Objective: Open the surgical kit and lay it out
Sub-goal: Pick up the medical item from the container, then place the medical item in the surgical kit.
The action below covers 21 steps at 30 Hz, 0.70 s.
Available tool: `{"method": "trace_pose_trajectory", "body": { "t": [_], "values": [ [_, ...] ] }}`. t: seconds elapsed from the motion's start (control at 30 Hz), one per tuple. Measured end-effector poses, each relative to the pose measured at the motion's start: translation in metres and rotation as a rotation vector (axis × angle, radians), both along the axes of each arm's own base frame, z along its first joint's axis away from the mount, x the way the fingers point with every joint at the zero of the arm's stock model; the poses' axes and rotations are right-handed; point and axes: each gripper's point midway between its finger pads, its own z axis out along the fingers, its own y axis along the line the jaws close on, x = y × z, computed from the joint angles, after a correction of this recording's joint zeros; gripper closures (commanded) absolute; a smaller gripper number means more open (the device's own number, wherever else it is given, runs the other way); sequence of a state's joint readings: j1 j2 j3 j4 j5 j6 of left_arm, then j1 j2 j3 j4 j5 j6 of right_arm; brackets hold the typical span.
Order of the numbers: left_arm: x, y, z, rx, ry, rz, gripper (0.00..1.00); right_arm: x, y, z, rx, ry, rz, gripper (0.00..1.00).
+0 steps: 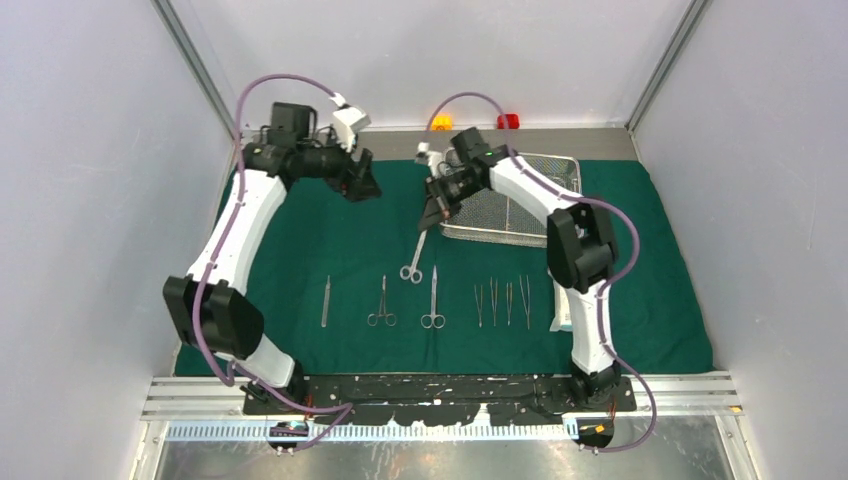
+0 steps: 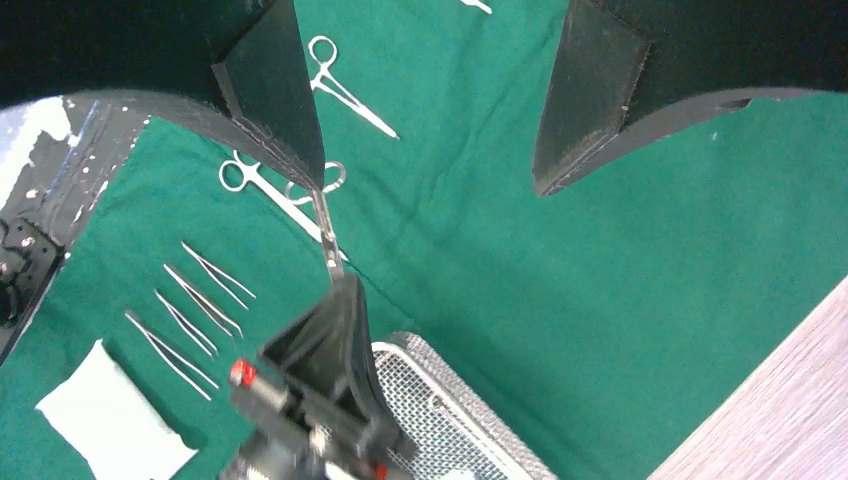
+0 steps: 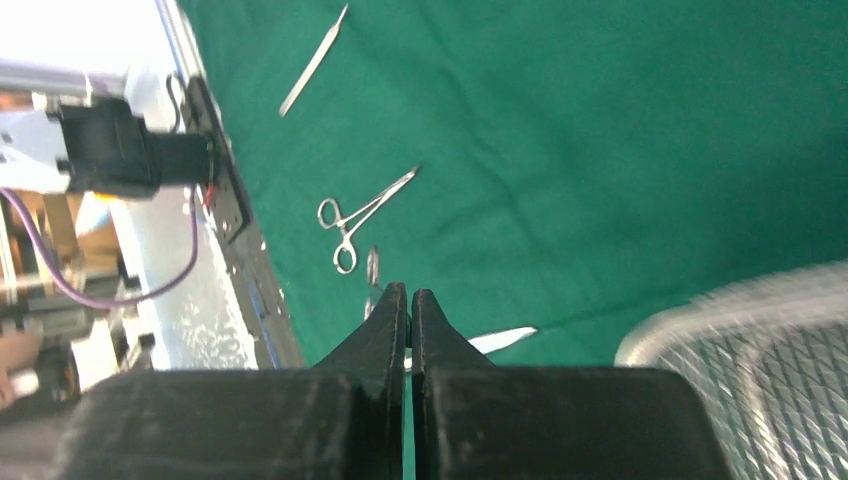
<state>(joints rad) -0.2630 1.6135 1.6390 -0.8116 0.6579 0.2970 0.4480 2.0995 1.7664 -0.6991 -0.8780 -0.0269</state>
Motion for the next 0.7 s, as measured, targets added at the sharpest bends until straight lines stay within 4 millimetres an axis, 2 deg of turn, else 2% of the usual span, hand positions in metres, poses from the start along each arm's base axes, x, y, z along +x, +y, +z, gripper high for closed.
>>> {"method": "trace_pose_trajectory", "body": {
  "t": [0.03,0.1,0.2,0.37,0.7],
  "values": [
    [0.001,0.016,0.009,-0.021,-0.010,0.041,0.22,-0.008,0.009,-0.005,-0.003,0.003,0.047,1.00],
    [-0.001,0.032,0.018,-0.057,-0.009,0.088,0.22,-0.026,0.024,-0.014,-0.016,0.017,0.139,1.00],
    [-0.005,0.044,0.027,-0.089,-0.006,0.127,0.22,-0.047,0.043,-0.027,-0.017,0.030,0.258,0.99],
    [-0.006,0.041,0.030,-0.125,0.010,0.133,0.22,-0.072,0.052,-0.042,-0.022,0.073,0.385,1.00],
    [-0.006,0.038,0.032,-0.154,0.021,0.131,0.21,-0.089,0.046,-0.053,-0.014,0.124,0.476,1.00]
  ]
}}
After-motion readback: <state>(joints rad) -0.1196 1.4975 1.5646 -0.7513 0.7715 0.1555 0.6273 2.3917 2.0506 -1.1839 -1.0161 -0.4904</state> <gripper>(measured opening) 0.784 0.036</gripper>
